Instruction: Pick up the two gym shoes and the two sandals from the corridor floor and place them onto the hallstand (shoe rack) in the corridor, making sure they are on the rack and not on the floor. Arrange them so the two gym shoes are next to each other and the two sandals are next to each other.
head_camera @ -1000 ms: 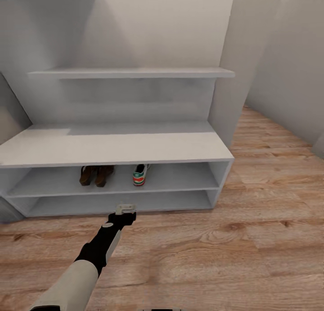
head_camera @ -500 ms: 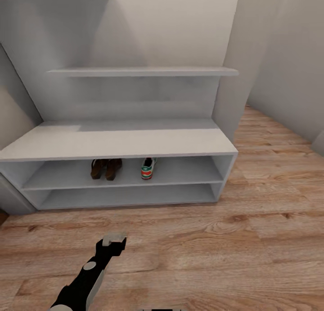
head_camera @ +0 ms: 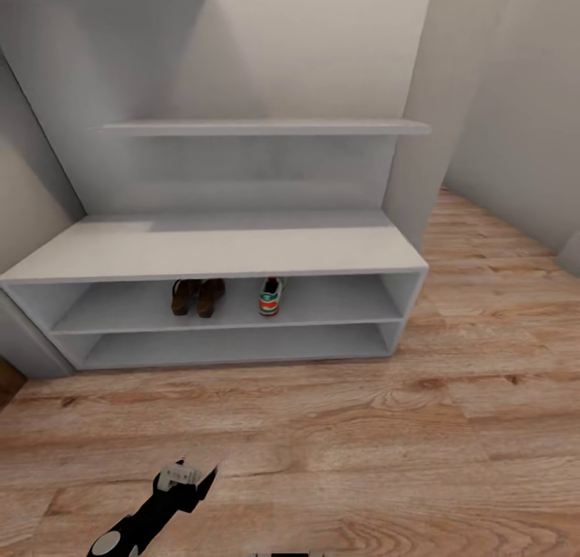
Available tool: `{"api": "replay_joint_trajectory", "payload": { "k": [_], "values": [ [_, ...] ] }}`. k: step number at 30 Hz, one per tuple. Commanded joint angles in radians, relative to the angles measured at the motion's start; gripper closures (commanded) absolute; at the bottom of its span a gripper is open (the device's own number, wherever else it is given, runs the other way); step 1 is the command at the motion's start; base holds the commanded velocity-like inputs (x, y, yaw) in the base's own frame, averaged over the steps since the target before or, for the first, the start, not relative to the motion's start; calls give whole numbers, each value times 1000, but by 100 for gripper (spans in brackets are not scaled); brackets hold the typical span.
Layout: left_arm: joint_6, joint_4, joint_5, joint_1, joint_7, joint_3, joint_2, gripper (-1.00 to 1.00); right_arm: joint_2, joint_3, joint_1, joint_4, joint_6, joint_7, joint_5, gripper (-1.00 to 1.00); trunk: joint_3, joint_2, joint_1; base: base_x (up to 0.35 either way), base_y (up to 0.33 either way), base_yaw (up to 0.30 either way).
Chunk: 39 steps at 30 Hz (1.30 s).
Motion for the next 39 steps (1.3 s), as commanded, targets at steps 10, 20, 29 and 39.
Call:
{"api": "replay_joint_trajectory", "payload": {
  "k": [10,20,29,39],
  "values": [
    [3,1,17,0,-115,26,12,-100,0,-3,-1,-1,4,9,10,100,-1,0,-1,-264,216,0],
    [4,-5,22,0,-125,34,18,-100,0,-3,-1,-1,4,9,10,100,-1,0,-1,-142,267,0],
    [4,-10,22,0,-125,34,18,-100,2,-2,-1,-1,4,9,10,100,-1,0,-1,-10,214,0],
    [4,-11,27,0,-124,38,18,-100,2,-3,-1,-2,4,9,8,100,-1,0,-1,-1,20,0]
  ]
}}
